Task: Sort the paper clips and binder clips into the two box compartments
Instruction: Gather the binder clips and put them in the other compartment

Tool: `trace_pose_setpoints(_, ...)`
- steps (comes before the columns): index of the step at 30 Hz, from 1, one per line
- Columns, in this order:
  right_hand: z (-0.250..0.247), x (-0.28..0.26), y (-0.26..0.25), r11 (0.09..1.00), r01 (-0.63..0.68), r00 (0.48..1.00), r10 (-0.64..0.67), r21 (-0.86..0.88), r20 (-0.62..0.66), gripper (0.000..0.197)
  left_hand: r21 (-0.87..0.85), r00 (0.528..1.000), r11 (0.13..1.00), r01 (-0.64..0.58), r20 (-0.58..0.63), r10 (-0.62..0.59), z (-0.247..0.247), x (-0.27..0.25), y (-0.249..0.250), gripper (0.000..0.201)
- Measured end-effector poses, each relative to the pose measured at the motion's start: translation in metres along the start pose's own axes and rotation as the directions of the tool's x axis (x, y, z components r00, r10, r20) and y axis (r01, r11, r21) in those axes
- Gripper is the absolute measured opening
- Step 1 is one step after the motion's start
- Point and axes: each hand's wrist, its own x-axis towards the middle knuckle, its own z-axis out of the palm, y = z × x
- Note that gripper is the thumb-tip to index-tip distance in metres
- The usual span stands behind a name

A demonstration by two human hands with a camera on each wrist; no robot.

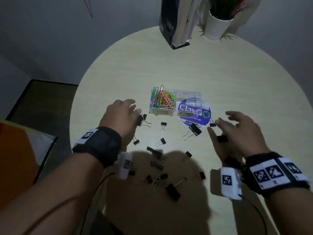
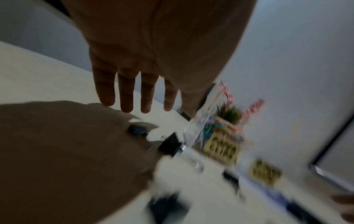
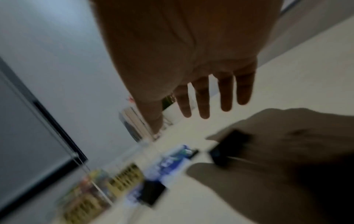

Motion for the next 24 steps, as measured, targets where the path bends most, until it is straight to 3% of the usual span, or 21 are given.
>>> trace_pose_setpoints(4,0.023,-0.031,0.037,0.921,0.102,0.976,-0.019,-0.376,0.218,0.088,0.273,0.953,0.932,-0.239,0.249,0.171,0.021,-0.024,-0.003,0.064)
trace_pose_setpoints(9,0.047,-0.079,0.042,0.839,0.300,0.931,-0.154,-0.454,0.332,0.111,0.344,0.911,0.886,-0.309,0.376,0.172,0.031,-0.069,0.004,0.098)
trace_pose_setpoints(11,0.055,-0.097,0.048,0.833,0.339,0.919,-0.195,-0.437,0.342,0.113,0.399,0.905,0.846,-0.353,0.377,0.199,0.032,-0.096,-0.003,0.099)
trace_pose_setpoints(13,0.061,-0.112,0.050,0.836,0.392,0.911,-0.292,-0.385,0.292,0.088,0.435,0.911,0.826,-0.358,0.356,0.208,0.032,-0.120,-0.010,0.089)
trace_pose_setpoints(15,0.064,-0.124,0.050,0.696,0.566,0.824,-0.481,-0.442,0.299,0.035,0.361,0.927,0.876,-0.321,0.310,0.212,0.030,-0.137,-0.009,0.070)
trace_pose_setpoints(16,0.066,-0.126,0.053,0.614,0.631,0.772,-0.559,-0.475,0.303,0.023,0.286,0.934,0.908,-0.306,0.275,0.228,0.030,-0.141,-0.006,0.061)
trace_pose_setpoints(17,0.066,-0.126,0.055,0.628,0.626,0.775,-0.564,-0.462,0.283,0.023,0.219,0.939,0.928,-0.301,0.238,0.249,0.030,-0.143,-0.005,0.055)
trace_pose_setpoints(20,0.066,-0.121,0.059,0.791,0.534,0.845,-0.510,-0.299,0.159,0.031,0.120,0.945,0.952,-0.283,0.204,0.255,0.037,-0.141,-0.010,0.031)
trace_pose_setpoints(24,0.062,-0.111,0.056,0.831,0.494,0.864,-0.436,-0.256,0.254,0.022,-0.010,0.956,0.978,-0.206,0.209,0.204,0.039,-0.132,-0.008,0.024)
